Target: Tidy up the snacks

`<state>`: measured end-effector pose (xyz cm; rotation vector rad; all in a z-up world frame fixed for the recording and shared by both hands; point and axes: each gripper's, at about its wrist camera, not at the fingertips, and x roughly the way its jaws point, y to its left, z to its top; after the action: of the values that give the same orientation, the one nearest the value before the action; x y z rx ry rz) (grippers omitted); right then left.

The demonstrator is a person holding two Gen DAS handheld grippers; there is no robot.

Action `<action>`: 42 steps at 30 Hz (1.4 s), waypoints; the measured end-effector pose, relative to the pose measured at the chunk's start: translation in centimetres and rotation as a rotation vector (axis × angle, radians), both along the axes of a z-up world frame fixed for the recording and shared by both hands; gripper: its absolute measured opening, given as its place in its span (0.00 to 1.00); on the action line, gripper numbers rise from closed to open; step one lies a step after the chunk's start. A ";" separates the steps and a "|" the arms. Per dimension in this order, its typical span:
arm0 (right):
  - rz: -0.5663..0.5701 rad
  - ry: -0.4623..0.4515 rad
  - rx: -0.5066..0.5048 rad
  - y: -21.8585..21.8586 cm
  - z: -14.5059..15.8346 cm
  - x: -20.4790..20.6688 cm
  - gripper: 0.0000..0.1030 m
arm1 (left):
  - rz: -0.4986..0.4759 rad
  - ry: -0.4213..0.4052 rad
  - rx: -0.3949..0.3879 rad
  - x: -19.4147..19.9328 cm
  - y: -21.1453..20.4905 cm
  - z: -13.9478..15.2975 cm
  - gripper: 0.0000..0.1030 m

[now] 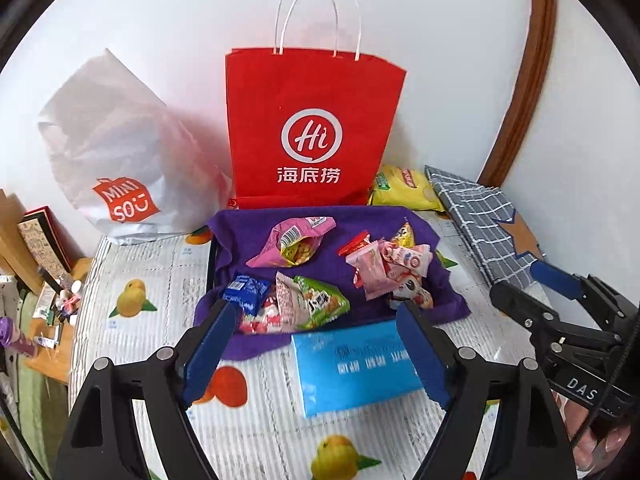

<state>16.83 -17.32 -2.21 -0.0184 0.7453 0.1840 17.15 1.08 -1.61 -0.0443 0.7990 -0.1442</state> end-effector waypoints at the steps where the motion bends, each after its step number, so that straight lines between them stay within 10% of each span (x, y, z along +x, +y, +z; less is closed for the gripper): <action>1: -0.003 0.002 0.001 -0.1 -0.1 -0.5 0.70 | -0.002 -0.007 -0.003 -0.5 0.0 0.1 0.84; 19: -0.130 -0.060 -0.026 -2.5 1.6 -11.1 0.96 | 0.052 -0.162 0.013 -12.4 -0.7 3.7 0.90; 42: -0.147 -0.187 -0.043 -3.2 3.8 -18.4 0.98 | 0.097 -0.279 0.023 -19.5 -1.1 4.8 0.91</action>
<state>-1.58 -20.57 1.62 -0.0215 0.5610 0.0249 -2.35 -0.07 3.23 -0.0404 0.5188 -0.0473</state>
